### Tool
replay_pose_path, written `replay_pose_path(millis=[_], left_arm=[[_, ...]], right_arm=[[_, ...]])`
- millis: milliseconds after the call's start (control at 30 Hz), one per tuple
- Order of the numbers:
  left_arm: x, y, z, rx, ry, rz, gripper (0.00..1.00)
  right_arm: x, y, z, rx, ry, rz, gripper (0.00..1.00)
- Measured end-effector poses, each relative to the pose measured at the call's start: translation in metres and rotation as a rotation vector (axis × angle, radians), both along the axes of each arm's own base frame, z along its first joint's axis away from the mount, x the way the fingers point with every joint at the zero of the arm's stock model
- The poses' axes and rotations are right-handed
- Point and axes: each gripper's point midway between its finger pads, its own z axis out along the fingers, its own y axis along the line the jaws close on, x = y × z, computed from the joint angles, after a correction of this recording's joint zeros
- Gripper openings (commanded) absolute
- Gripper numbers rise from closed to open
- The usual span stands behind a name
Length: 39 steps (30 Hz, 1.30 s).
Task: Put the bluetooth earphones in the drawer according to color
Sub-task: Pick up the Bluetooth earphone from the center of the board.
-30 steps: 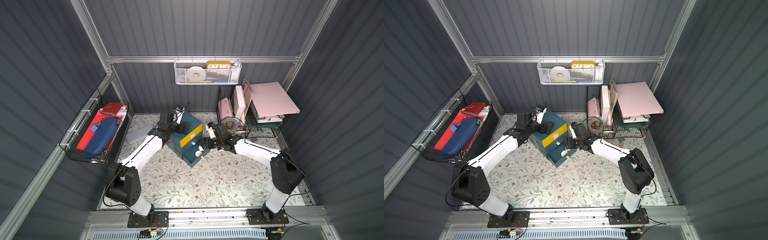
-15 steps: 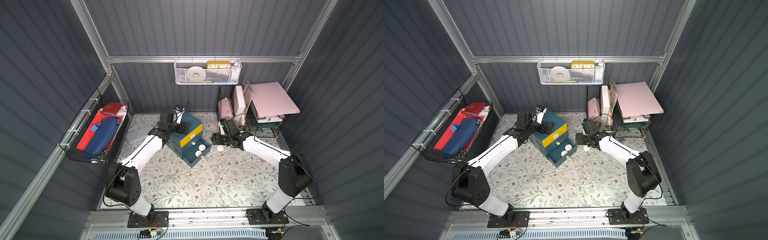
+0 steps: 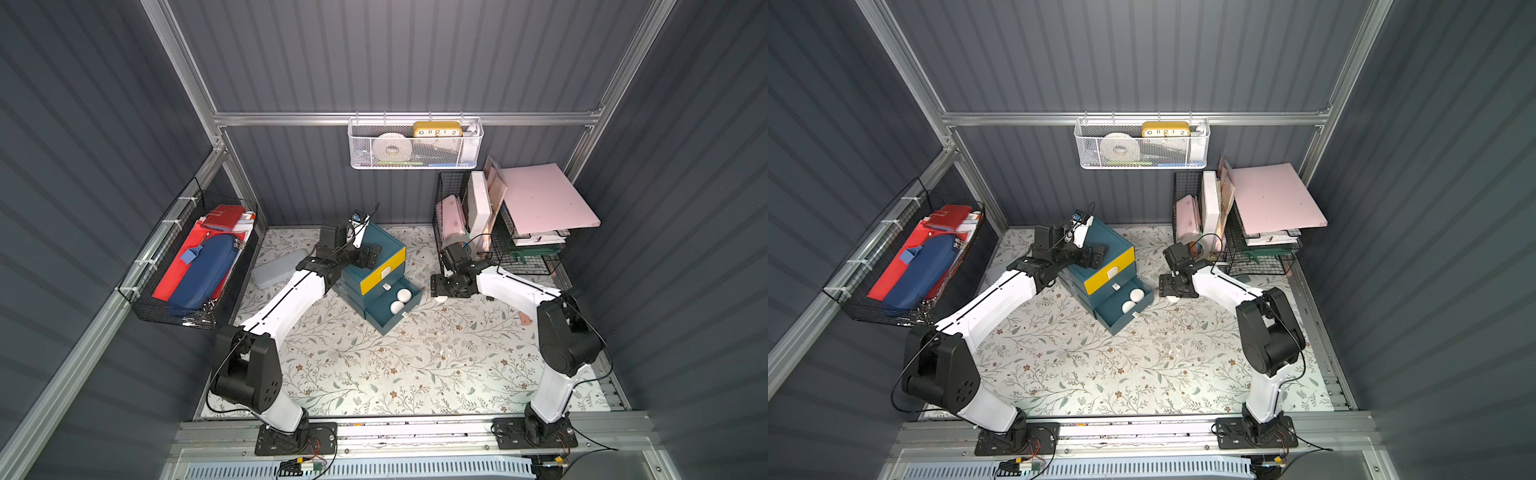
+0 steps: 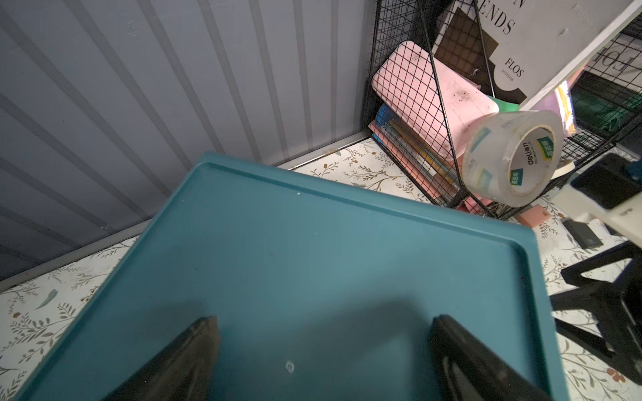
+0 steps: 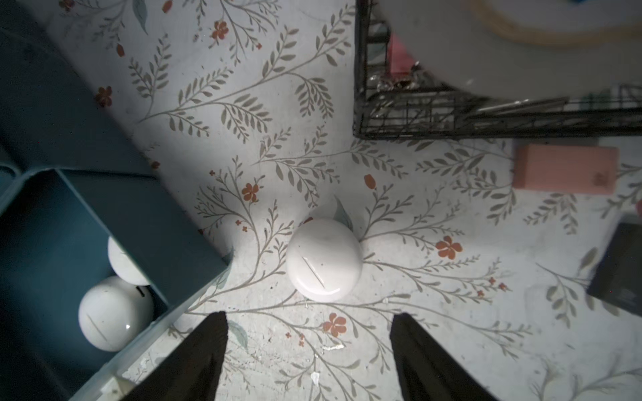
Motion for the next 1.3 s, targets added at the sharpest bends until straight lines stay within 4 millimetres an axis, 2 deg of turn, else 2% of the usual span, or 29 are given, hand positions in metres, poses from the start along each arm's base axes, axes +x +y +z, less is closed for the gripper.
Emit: replay_pose_path(millis=[467, 733, 1033, 1300], left_arm=[[0.0, -0.001, 0.0, 0.002, -0.001, -0.001, 0.99], [0.0, -0.001, 0.0, 0.001, -0.001, -0.001, 0.99], [0.0, -0.001, 0.0, 0.002, -0.001, -0.001, 0.99], [0.0, -0.001, 0.0, 0.002, 0.0, -0.001, 0.99]], right_arm=[[0.005, -0.006, -0.035, -0.071, 0.074, -0.035, 0.78], [0.007, -0.004, -0.037, -0.068, 0.07, -0.038, 0.78], [0.01, -0.003, -0.056, -0.083, 0.099, -0.039, 0.73], [0.012, -0.001, -0.054, -0.075, 0.095, -0.037, 0.67]])
